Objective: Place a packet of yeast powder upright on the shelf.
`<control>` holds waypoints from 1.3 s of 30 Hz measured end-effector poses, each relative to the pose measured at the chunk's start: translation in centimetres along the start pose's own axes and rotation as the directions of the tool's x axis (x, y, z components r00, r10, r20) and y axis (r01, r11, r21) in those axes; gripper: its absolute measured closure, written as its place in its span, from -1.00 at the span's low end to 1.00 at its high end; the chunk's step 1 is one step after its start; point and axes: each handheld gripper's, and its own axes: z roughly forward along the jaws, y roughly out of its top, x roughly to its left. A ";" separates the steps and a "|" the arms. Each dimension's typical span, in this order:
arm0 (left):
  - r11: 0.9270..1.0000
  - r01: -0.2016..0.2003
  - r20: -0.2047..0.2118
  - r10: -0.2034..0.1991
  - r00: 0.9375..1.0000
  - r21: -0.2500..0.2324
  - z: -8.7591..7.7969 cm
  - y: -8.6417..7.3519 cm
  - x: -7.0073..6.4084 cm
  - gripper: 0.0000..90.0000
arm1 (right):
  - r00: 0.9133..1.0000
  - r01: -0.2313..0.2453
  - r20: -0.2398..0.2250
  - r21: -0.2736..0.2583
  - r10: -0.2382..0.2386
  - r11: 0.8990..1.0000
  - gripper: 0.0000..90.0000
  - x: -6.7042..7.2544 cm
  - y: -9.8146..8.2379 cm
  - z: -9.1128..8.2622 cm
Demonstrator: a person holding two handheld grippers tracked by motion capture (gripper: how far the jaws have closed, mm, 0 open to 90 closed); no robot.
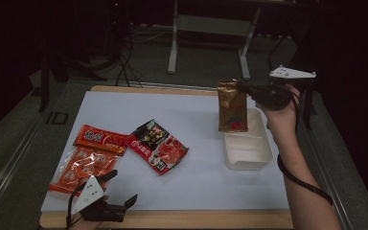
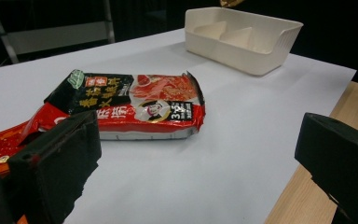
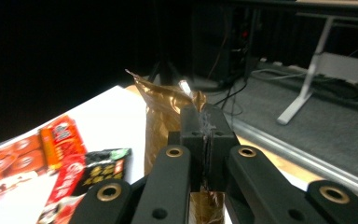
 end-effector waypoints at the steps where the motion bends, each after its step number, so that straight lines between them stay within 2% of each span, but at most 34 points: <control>1: 1.000 0.001 -0.002 -0.001 1.000 0.001 0.0 0.0 0.0 -0.98 | 1.000 0.004 0.006 -0.009 -0.004 1.000 0.98 -0.3 0.0 0.0; 2: 1.000 0.002 -0.003 -0.002 1.000 0.001 -0.1 0.0 0.0 -0.98 | 1.000 0.011 0.012 -0.014 -0.011 1.000 0.98 -0.7 -0.1 0.0; 11: 1.000 0.005 -0.006 -0.005 1.000 0.005 -0.4 -0.2 -0.1 -0.98 | 0.997 -0.020 0.076 -0.043 0.023 0.999 0.98 -3.6 -0.8 0.6; 14: 1.000 0.007 -0.008 -0.007 1.000 0.010 -0.4 -0.3 -0.1 -0.98 | 0.994 -0.003 0.106 -0.053 0.009 0.999 0.98 -4.5 -1.2 1.0; 19: 1.000 0.012 -0.011 -0.012 1.000 0.010 -0.7 -0.5 -0.2 -0.98 | 0.991 -0.009 0.132 -0.061 0.017 0.998 0.98 -5.8 -1.8 1.7; 21: 1.000 0.013 -0.012 -0.013 1.000 0.009 -0.7 -0.5 -0.2 -0.98 | 0.990 -0.001 0.141 -0.062 0.009 0.998 0.98 -5.9 -1.9 1.9; 24: 1.000 0.026 -0.008 -0.026 1.000 0.003 -0.8 -0.6 -0.2 -0.98 | 0.979 0.048 0.200 -0.052 -0.037 0.998 0.98 -6.6 -2.6 2.8; 34: 1.000 0.028 -0.005 -0.028 1.000 0.011 -0.9 -0.7 -0.3 -0.98 | 0.971 0.064 0.234 -0.040 -0.053 0.997 0.97 -8.1 -3.7 4.3; 39: 0.999 0.031 -0.007 -0.030 1.000 0.010 -0.9 -0.7 -0.2 -0.98 | 0.976 0.057 0.214 -0.065 -0.042 0.996 0.97 -8.6 -4.6 4.9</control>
